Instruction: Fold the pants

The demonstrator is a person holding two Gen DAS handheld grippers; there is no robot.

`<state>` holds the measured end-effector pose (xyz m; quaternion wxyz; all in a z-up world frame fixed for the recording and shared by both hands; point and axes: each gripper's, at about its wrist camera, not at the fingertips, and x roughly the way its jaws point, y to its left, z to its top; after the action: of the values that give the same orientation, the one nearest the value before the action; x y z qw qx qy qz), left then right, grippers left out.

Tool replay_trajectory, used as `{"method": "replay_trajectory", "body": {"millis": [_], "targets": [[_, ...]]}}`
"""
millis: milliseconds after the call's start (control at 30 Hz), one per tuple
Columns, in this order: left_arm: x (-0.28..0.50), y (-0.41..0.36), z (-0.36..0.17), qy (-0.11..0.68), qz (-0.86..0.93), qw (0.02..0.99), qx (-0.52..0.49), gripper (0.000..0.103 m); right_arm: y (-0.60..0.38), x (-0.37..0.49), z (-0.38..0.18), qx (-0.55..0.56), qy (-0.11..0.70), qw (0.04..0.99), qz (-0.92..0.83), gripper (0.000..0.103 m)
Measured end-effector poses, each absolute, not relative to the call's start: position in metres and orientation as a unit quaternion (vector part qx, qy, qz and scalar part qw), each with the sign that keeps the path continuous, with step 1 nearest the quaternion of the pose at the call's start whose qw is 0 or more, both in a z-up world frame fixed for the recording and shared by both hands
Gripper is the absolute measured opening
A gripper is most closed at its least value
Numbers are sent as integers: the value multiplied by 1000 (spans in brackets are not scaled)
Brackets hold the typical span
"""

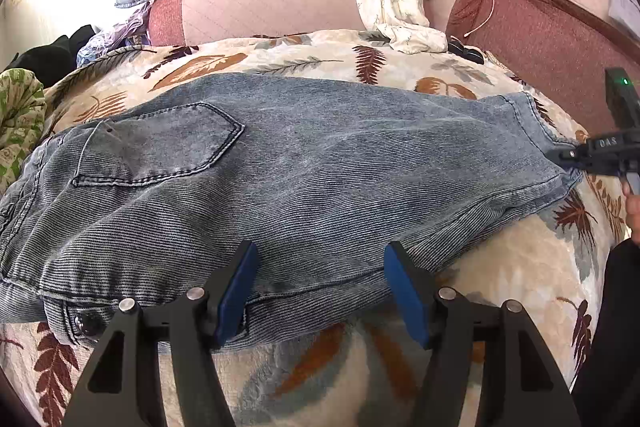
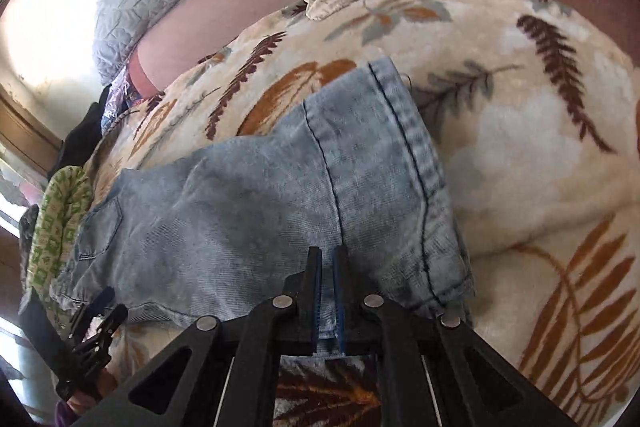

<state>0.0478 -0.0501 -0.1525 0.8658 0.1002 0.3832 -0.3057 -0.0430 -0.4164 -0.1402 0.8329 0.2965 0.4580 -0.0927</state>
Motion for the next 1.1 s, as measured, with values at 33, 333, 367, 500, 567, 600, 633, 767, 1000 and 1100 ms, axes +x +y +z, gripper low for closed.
{"method": "replay_trajectory", "body": {"millis": [33, 333, 367, 500, 567, 600, 633, 767, 1000, 1100], "targets": [[48, -50, -153, 383, -306, 866, 101, 66, -415, -47, -143, 305, 461, 828, -88, 8], [41, -60, -151, 386, -290, 866, 133, 67, -417, -59, -147, 329, 460, 821, -73, 8], [38, -62, -149, 386, -284, 866, 143, 67, -417, -59, -143, 325, 455, 826, -76, 8], [24, -68, -129, 385, -284, 866, 148, 67, -412, -64, -121, 284, 418, 858, -93, 11], [20, -74, -119, 387, -275, 868, 145, 67, -409, -68, -110, 272, 394, 873, -92, 10], [19, -79, -113, 387, -264, 871, 146, 68, -407, -69, -105, 267, 385, 879, -89, 10], [18, -83, -108, 387, -258, 873, 144, 72, -405, -71, -100, 258, 377, 885, -90, 10], [12, -101, -90, 381, -249, 881, 127, 75, -390, -75, -81, 216, 352, 907, -86, 10], [-7, -142, -65, 350, -258, 888, 150, 75, -390, -85, -66, 234, 326, 913, -70, 59], [-13, -155, -60, 343, -260, 888, 161, 76, -394, -90, -63, 246, 322, 912, -61, 59]]}}
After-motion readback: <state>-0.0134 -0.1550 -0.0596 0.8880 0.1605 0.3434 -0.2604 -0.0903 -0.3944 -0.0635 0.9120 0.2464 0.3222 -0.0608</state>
